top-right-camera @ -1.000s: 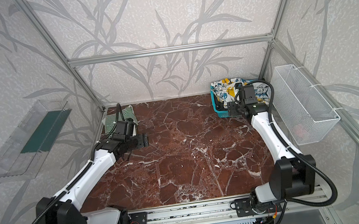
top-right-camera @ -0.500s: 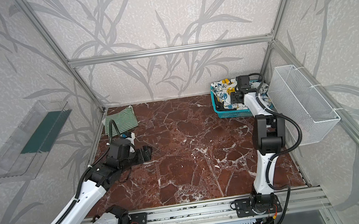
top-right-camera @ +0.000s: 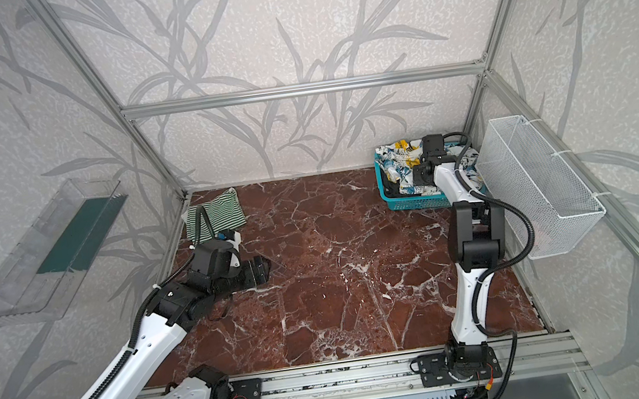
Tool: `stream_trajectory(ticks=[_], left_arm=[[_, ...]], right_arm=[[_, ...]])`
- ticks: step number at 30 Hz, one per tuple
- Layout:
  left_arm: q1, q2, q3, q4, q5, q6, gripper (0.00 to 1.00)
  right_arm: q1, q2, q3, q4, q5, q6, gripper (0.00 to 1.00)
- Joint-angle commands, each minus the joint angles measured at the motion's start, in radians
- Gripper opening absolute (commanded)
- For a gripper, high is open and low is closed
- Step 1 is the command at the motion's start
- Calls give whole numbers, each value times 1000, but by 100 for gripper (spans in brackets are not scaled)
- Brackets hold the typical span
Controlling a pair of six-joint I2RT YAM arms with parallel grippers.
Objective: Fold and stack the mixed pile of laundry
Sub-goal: 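Grasp the printed garment in the teal basket with the right gripper and lift it, then drop the printed garment onto the table center with the right gripper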
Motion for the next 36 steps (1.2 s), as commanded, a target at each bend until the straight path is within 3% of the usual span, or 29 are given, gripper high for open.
stream_trajectory(ticks=[1,6,16,19,24,27,32,36], left_arm=[[-4,33,32,-40,-3,-1,88],[-3,59,27,0,24,-11,87],[-3,104,19,46,54,-5,87],[-2,105,24,50,50,-4,87],[-1,94,57,34,53,15,87],[-3,79,100,-6,51,44,87],[-2,43,149,-69,91,83,86],[-2,19,129,-85,137,96,86]], right_arm=[[-4,-169,-15,28,-63,32,0],[-4,-309,19,-8,-123,33,0],[46,-462,204,-193,-432,-21,0],[99,-507,261,-254,-534,-37,0],[249,-569,268,-302,-568,-60,0],[320,-610,144,-253,-553,-18,0],[413,-683,-228,-124,-484,55,0],[512,-685,-476,-119,-452,57,30]])
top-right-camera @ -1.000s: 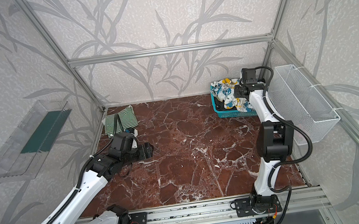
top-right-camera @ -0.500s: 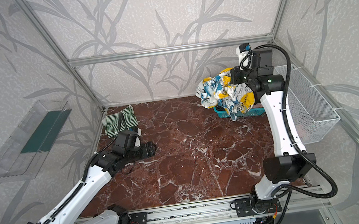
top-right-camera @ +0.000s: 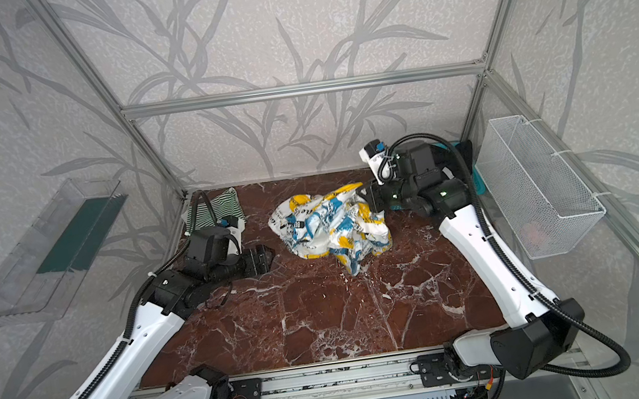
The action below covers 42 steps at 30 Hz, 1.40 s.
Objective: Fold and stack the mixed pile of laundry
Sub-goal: 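Drop the printed garment onto the table center with the right gripper, then grasp the near edge of the printed garment with both grippers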
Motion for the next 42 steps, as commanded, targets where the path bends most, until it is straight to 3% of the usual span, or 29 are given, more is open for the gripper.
stream_trajectory(ticks=[1,6,12,18,23,28,35,39,42], left_arm=[[-2,-19,-16,-56,46,29,85],[-3,-2,-94,-38,122,14,83],[-12,24,-213,49,197,-74,81],[-28,50,-330,99,215,-169,81],[-51,70,-442,242,269,-235,80],[-78,122,-500,448,360,-295,80],[-83,247,-510,554,303,-327,75],[-83,327,-489,630,272,-346,64],[-75,399,-439,624,246,-326,48]], right_arm=[[77,12,-145,0,18,20,35],[124,-25,-301,-27,5,45,47],[117,-105,-376,-37,195,59,62],[44,-39,-391,-38,365,135,65],[-50,31,-434,-25,314,178,67],[-68,99,-484,6,270,177,67],[-68,182,-521,57,213,181,67],[-68,210,-535,73,193,181,64],[-68,223,-539,64,178,175,59]])
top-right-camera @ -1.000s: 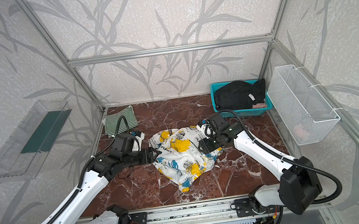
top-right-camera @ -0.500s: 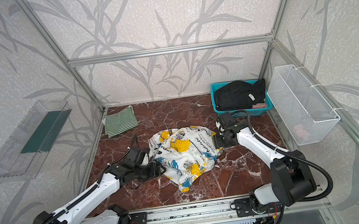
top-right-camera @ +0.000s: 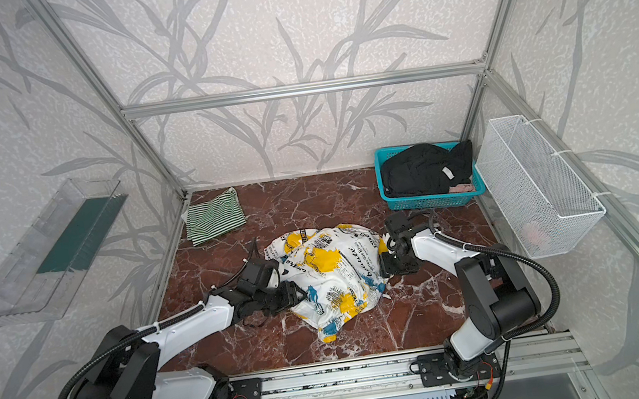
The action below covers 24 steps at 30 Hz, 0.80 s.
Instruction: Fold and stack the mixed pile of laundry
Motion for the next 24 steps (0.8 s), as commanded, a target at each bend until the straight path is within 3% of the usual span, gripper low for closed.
stream_trajectory(ticks=[1,4,6,12,16,20,24], left_arm=[[11,64,64,36,-49,8,41],[43,127,119,3,-48,35,21],[69,151,153,-23,-44,61,13],[216,178,266,-117,20,175,0],[301,217,419,-289,42,312,0],[321,233,538,-438,35,414,1],[321,195,566,-516,10,390,32]], right_arm=[[0,12,-15,-1,-36,-3,56],[2,6,-29,-17,-43,-12,47],[2,-7,-40,-30,-45,-14,40],[27,-71,-93,-39,-91,33,29],[88,-108,-104,-50,-81,66,29],[97,-150,-104,-38,-87,78,29],[98,-227,-85,-29,-111,74,36]])
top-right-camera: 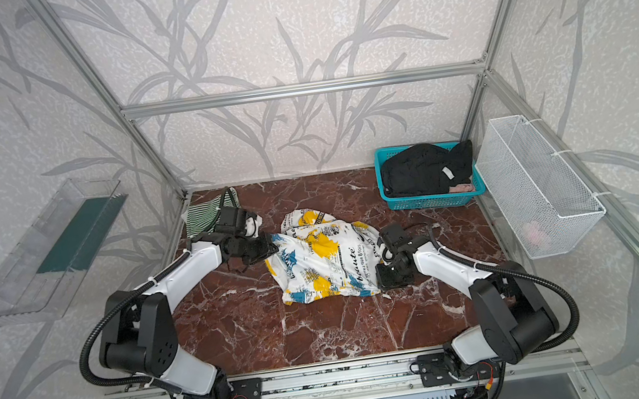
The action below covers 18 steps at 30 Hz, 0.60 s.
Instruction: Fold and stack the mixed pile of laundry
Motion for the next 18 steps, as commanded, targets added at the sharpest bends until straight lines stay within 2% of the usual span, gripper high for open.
stream_trajectory(ticks=[1,3,6,13,18], left_arm=[[1,-50,-1,-146,-16,24,40],[-4,-101,-49,-143,-10,-7,48],[-31,-193,-152,-130,-17,-52,52],[-157,-375,-418,-3,4,-202,50],[-196,-433,-559,116,23,-301,45]], right_arm=[[0,-72,16,-23,-11,8,40],[0,-101,29,-31,6,13,47],[-1,-131,40,-37,30,17,51],[-3,-123,42,-48,117,28,55],[-4,-111,46,-72,207,28,60]])
